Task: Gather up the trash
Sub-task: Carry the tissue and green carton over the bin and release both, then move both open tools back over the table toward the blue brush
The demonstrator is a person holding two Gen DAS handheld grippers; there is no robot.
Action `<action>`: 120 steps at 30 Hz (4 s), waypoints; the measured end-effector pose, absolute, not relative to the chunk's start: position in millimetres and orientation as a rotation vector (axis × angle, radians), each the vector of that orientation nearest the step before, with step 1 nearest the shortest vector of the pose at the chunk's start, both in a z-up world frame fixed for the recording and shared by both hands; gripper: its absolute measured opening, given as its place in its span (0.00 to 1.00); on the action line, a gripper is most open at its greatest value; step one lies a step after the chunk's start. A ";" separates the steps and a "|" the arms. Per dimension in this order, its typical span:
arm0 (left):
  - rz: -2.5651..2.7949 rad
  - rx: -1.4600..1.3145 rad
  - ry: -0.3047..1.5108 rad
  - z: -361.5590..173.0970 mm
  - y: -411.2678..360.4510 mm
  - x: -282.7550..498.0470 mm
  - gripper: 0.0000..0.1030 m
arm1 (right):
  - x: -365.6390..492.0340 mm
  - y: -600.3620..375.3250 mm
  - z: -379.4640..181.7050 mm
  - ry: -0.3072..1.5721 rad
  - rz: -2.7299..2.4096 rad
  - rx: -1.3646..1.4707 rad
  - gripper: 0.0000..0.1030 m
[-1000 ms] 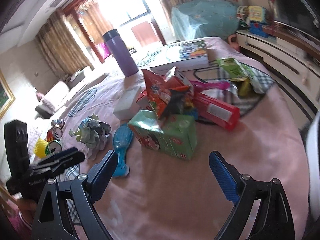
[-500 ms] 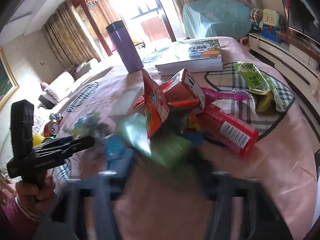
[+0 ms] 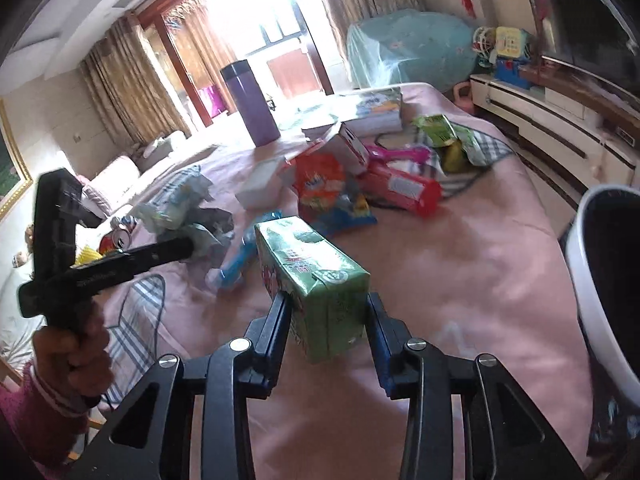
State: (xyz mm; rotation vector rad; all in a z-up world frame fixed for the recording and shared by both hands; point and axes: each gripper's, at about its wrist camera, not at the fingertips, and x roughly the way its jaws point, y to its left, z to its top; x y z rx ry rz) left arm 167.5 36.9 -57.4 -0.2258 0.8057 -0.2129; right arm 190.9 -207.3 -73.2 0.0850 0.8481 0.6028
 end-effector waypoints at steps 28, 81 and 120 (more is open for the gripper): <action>-0.442 -0.095 0.807 -41.4 -86.3 150.9 0.26 | 140.0 -295.1 -41.9 0.688 0.380 0.232 0.31; -0.627 0.089 0.820 -19.2 -264.6 234.8 0.26 | 170.7 -432.1 -16.0 0.698 0.040 0.294 0.31; -0.296 -0.154 0.848 -59.1 -68.8 175.9 0.75 | 146.1 -340.3 -30.6 0.710 0.218 0.323 0.92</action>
